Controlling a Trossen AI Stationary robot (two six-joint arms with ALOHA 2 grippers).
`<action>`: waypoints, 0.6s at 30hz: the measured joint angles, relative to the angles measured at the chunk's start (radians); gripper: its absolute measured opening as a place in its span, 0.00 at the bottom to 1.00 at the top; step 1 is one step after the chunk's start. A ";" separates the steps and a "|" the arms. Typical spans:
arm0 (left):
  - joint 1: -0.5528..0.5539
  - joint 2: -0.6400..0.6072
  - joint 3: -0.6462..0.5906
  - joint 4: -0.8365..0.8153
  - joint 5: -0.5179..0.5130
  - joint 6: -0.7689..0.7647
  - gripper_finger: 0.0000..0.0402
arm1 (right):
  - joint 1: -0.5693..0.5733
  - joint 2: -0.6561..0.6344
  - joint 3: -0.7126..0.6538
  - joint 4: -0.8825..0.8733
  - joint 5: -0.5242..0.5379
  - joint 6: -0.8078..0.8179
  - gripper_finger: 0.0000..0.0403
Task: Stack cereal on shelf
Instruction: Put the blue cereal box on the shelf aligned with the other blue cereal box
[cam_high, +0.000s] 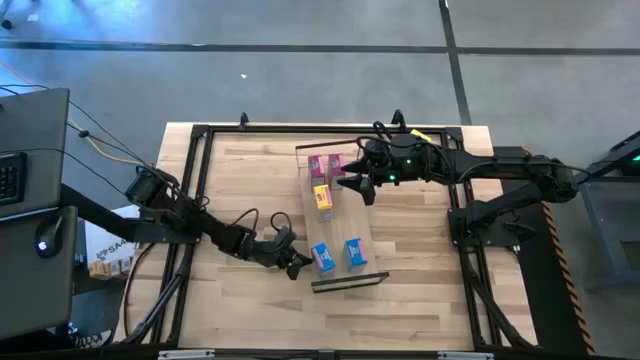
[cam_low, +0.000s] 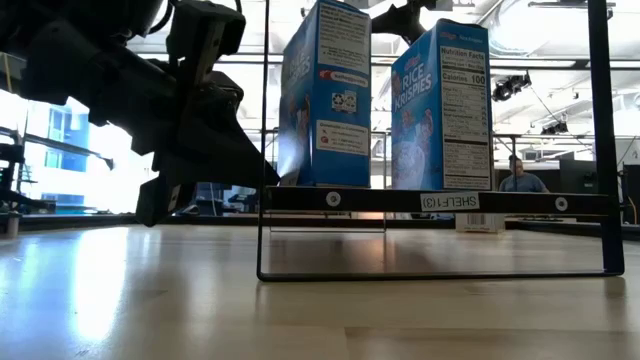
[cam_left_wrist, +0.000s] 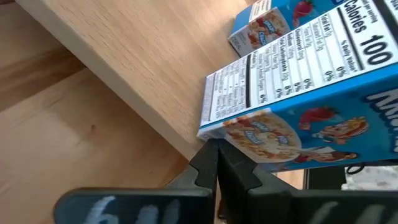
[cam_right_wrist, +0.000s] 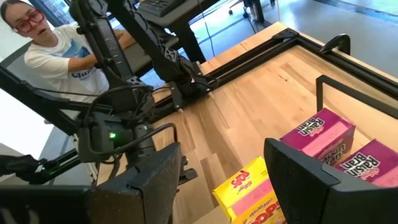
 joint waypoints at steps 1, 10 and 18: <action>0.004 0.000 0.000 -0.001 0.005 0.007 0.00 | 0.003 0.000 0.000 0.000 0.000 0.000 0.57; 0.049 0.000 0.000 0.000 0.052 0.037 0.00 | 0.007 0.000 0.000 -0.005 0.004 0.010 0.57; 0.069 -0.001 0.000 -0.005 0.113 0.073 0.00 | 0.006 0.000 0.000 -0.004 0.004 0.008 0.57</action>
